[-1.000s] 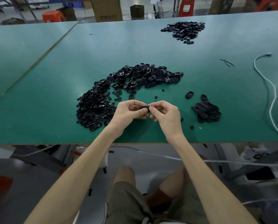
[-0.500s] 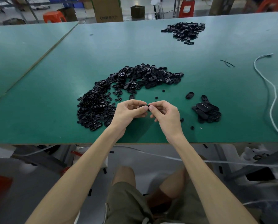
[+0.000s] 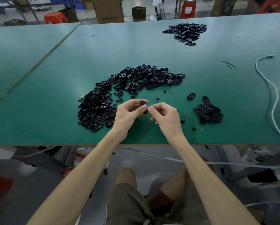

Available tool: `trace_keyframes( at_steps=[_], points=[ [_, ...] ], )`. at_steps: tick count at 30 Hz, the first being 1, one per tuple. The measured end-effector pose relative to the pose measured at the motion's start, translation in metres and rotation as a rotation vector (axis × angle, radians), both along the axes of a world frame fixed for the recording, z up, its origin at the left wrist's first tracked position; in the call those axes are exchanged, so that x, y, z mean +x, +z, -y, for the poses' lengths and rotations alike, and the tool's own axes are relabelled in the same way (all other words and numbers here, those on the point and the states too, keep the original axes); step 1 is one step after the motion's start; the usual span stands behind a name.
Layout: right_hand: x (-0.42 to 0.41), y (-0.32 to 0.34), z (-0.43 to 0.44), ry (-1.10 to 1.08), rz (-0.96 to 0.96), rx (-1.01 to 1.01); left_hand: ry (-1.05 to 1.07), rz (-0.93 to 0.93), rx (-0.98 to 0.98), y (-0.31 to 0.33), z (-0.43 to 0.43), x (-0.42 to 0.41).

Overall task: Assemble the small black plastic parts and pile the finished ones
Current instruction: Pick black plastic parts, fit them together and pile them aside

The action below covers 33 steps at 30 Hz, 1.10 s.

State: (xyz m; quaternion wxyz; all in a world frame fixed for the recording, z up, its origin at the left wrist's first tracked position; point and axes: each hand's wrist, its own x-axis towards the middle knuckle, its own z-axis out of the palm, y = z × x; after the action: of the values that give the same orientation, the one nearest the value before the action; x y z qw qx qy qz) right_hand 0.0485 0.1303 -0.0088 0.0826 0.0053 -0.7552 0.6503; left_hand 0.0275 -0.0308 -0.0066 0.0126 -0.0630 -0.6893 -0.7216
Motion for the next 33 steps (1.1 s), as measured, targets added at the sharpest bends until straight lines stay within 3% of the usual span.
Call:
trace_keyframes(
  at_steps=[4, 15, 33],
  points=[
    [-0.0026, -0.0017, -0.0024, -0.084, -0.002, -0.109, -0.070, 0.025, 0.034, -0.0007, 0.0008, 0.0011],
    [-0.0035, -0.0037, -0.0009, -0.014, -0.007, -0.056, -0.080, 0.007, -0.045, -0.0012, 0.0019, 0.0016],
    [-0.0040, -0.0050, -0.0007, -0.080, 0.020, -0.091, -0.112, 0.020, 0.012, 0.0024, 0.0008, 0.0029]
  ],
)
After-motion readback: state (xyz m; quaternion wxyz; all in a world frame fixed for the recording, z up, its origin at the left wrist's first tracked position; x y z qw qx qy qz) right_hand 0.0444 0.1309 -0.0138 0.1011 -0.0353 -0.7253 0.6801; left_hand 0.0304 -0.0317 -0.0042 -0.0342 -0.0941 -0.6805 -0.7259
